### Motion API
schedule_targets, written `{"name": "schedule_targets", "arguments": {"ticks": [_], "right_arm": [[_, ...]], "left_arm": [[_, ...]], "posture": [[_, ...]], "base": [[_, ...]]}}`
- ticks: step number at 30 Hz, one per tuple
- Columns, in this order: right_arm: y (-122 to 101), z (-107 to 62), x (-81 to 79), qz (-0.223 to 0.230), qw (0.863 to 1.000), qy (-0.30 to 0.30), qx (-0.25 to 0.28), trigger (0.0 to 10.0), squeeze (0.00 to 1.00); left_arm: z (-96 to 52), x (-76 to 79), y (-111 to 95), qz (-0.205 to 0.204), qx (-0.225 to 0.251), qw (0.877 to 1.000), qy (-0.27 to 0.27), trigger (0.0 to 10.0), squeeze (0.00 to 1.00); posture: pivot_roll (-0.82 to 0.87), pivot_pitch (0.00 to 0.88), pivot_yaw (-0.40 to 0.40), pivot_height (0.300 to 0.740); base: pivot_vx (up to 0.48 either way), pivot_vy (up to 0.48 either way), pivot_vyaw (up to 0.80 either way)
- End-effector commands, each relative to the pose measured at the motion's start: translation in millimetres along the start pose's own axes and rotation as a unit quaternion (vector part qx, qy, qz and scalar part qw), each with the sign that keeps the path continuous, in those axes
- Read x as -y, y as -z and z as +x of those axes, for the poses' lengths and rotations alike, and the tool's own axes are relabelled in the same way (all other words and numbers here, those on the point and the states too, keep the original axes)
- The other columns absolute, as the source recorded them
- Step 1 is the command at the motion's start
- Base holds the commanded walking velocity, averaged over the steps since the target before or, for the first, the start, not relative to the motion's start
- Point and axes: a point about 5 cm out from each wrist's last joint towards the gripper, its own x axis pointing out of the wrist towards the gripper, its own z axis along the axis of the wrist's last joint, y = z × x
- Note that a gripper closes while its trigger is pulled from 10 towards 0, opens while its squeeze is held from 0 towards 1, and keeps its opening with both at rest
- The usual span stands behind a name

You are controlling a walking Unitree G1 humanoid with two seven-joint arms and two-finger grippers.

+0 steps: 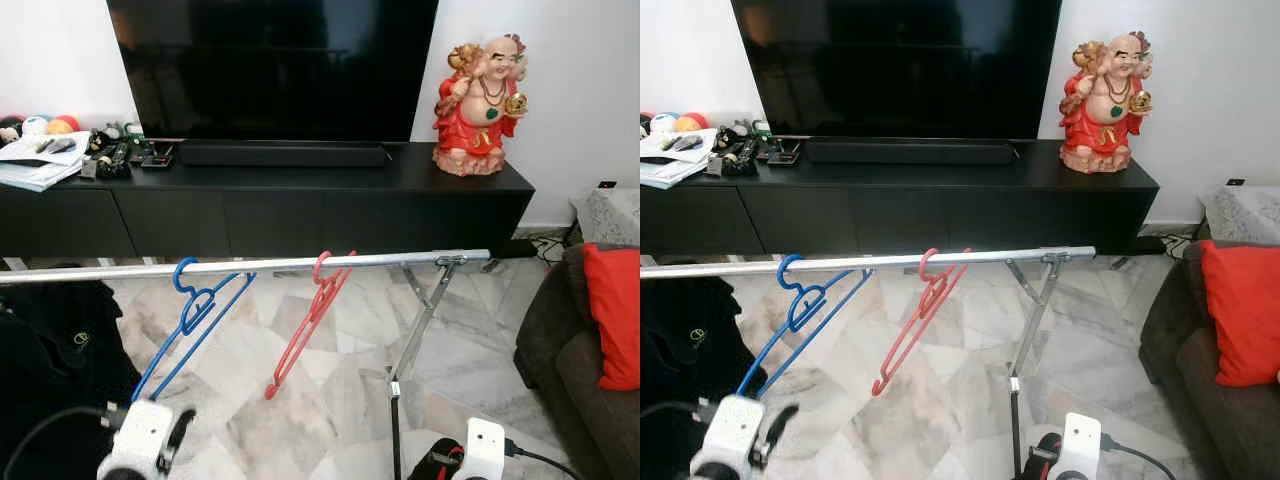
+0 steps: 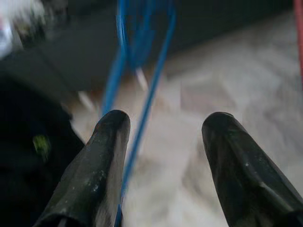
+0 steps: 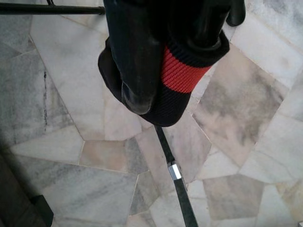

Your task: Hang hanger

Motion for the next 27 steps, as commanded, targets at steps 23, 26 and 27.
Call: {"name": "schedule_targets", "arguments": {"ticks": [23,26,27], "right_arm": [[-11,2.8,-1.5,0.005,1.000,-0.001,0.014,10.0,0.00],[-12,3.0,-0.5,0.003,1.000,-0.001,0.014,10.0,0.00],[-12,3.0,-0.2,0.003,1.000,-0.001,0.014,10.0,0.00]], "left_arm": [[72.2,-26.5,-53,-0.046,0.018,0.998,-0.045,10.0,0.00],[84.4,-29.7,-53,-0.048,0.000,0.997,-0.059,10.0,0.00],[86.6,-29.5,-54,-0.052,-0.001,0.997,-0.058,10.0,0.00]], "posture": [[0.14,0.000,-0.033,0.740],[0.14,0.000,-0.035,0.740],[0.13,0.000,-0.039,0.740]], "base": [[0.000,0.000,0.00],[0.000,0.000,0.00],[0.000,0.000,0.00]]}}
